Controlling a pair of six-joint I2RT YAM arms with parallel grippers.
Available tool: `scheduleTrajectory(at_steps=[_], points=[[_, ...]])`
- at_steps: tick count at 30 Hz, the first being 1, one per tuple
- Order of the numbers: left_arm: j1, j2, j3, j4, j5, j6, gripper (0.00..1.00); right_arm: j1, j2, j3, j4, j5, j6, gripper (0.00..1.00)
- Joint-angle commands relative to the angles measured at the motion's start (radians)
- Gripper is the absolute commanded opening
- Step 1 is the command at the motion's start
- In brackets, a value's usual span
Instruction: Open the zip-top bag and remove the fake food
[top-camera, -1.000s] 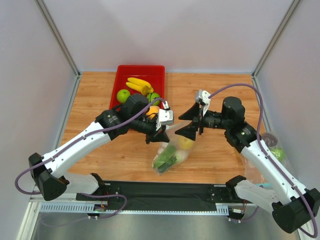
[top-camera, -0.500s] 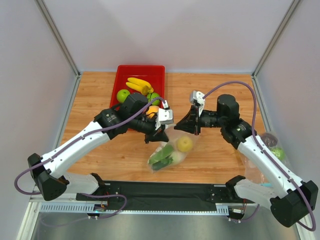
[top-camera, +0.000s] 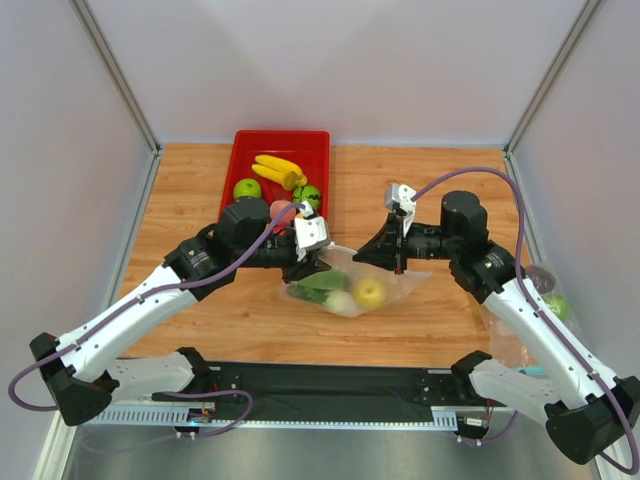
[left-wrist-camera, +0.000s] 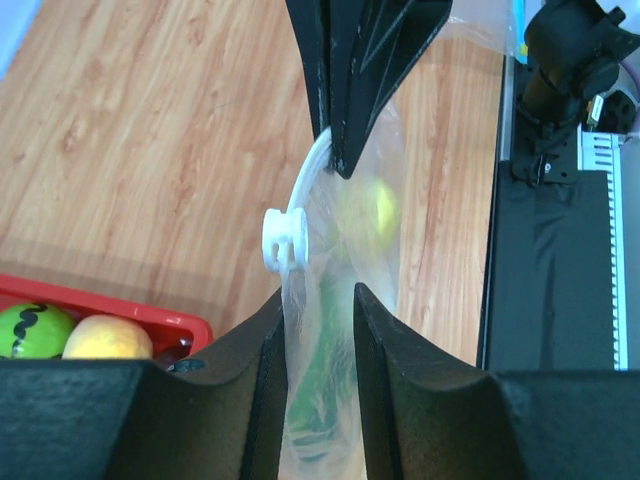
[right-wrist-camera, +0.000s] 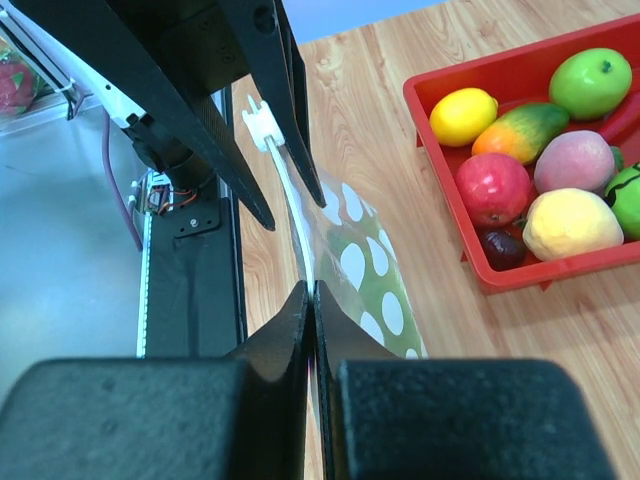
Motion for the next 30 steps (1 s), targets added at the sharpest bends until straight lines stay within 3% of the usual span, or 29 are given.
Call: scheduleTrajectory(at_steps=[1, 6, 9, 10, 13, 19, 22, 30], points=[[0.002, 0.006, -0.009, 0.100, 0.008, -0.024, 0.38, 0.004, -0.009, 0.037, -0.006, 0.017, -0.013, 0.00], [0.002, 0.039, -0.026, 0.173, 0.065, -0.051, 0.39, 0.006, 0.000, 0.037, -0.019, 0.024, -0.019, 0.00], [0.002, 0.045, -0.032, 0.198, 0.074, -0.055, 0.22, 0.006, -0.003, 0.037, -0.024, 0.030, -0.022, 0.00], [0.002, 0.048, -0.031, 0.198, 0.078, -0.054, 0.11, 0.006, -0.001, 0.037, -0.029, 0.030, -0.024, 0.00], [0.002, 0.051, -0.023, 0.172, 0.105, -0.038, 0.00, 0.006, -0.001, 0.041, -0.032, 0.032, -0.025, 0.04], [0.003, 0.057, -0.008, 0.126, 0.200, -0.014, 0.00, 0.020, 0.003, 0.082, -0.006, 0.058, -0.004, 0.40], [0.002, 0.086, 0.030, 0.078, 0.251, -0.005, 0.00, 0.084, 0.011, 0.121, -0.039, 0.141, -0.048, 0.40], [0.002, 0.128, 0.063, 0.031, 0.283, 0.006, 0.00, 0.173, 0.032, 0.145, -0.015, 0.122, -0.054, 0.35]])
